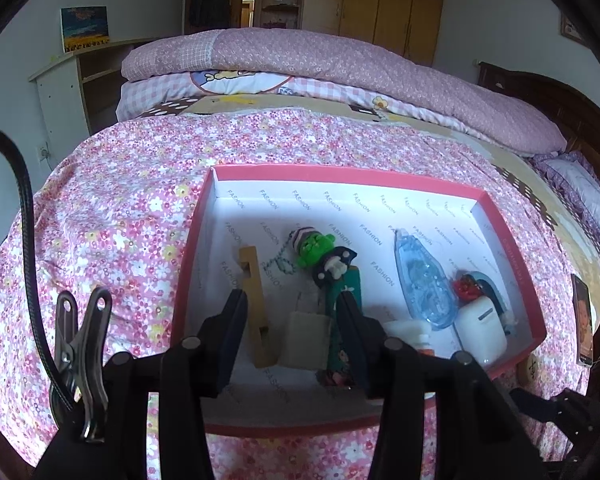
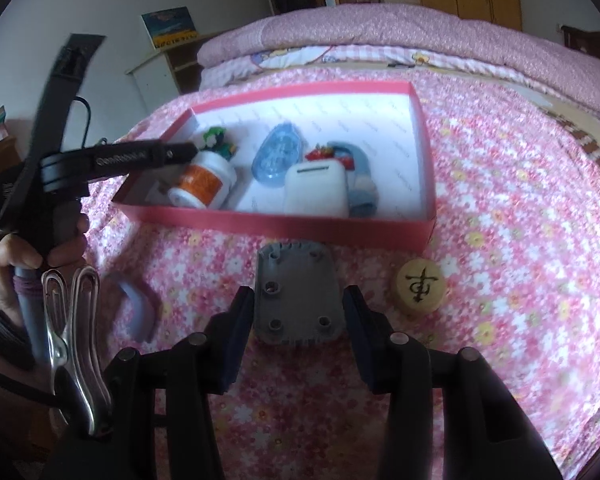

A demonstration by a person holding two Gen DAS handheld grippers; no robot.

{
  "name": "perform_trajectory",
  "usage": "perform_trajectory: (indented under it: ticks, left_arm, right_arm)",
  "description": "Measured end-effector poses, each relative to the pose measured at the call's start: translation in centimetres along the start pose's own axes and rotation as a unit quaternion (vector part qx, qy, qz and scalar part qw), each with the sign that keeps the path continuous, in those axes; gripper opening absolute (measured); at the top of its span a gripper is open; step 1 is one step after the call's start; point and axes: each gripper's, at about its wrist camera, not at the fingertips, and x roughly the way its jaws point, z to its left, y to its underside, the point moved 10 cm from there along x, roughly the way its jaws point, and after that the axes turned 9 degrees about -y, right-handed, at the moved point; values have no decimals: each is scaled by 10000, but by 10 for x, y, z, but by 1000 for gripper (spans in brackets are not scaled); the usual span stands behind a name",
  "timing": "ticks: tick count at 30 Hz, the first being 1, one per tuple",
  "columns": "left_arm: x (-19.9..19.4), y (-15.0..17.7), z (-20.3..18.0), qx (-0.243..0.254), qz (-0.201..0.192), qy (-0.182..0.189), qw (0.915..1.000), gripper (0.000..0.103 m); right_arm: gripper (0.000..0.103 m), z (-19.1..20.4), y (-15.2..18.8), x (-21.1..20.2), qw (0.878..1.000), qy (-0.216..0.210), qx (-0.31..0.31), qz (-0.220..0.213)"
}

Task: Organize rigid objects
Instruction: 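Open the left tool to release the stick and withdraw it, then grasp the edge of the grey perforated plate with the right tool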

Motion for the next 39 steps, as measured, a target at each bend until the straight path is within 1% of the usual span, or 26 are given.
perform_trajectory:
  ticks: [3,11,14,18,25,26,27,30,32,36,37,39]
  left_arm:
    - [-2,1,1,-40,12,21,10000,49]
    - [-4,6,-2,-12,67,26,10000,49]
    - [-5,6,-2,-1,57,18,10000,49]
    - [-7,6,-2,4,54,34,10000,49]
    - [-10,7,-3,24,44,56,10000,49]
    - [-10,8,-2,21,49,62,10000,49]
    - [-11,9,-2,18,51,65,10000,49]
    - [-11,9,-2,-10,55,76,10000,49]
    - [-11,11,-2,-42,83,83,9999,49]
    - [-15,16,0,-81,123,100,9998,49]
    - [-16,16,0,-90,128,103,9998,49]
    - [-19,18,0,-118,148,124,9997,49]
  right_arm:
    - [47,-3,1,4,10000,13,77,15]
    - [47,1,-1,8,9996,235,-158,48]
    - [46,2,0,7,9994,255,-233,66]
    - [45,2,-2,2,9997,154,-168,-6]
    - [43,10,-19,-15,9995,-20,-238,-205]
    - [21,10,-24,-17,9994,-30,-246,-253]
    - [13,11,-28,-18,9994,-49,-247,-254]
    - [13,5,-47,-20,9992,-19,-206,-341]
    - [13,1,-58,-19,9989,94,-268,-382]
    - [14,-1,-57,-18,9992,24,-227,-314]
    - [16,0,-51,-17,9994,6,-219,-258]
    - [32,0,-40,-15,9997,-28,-214,-128]
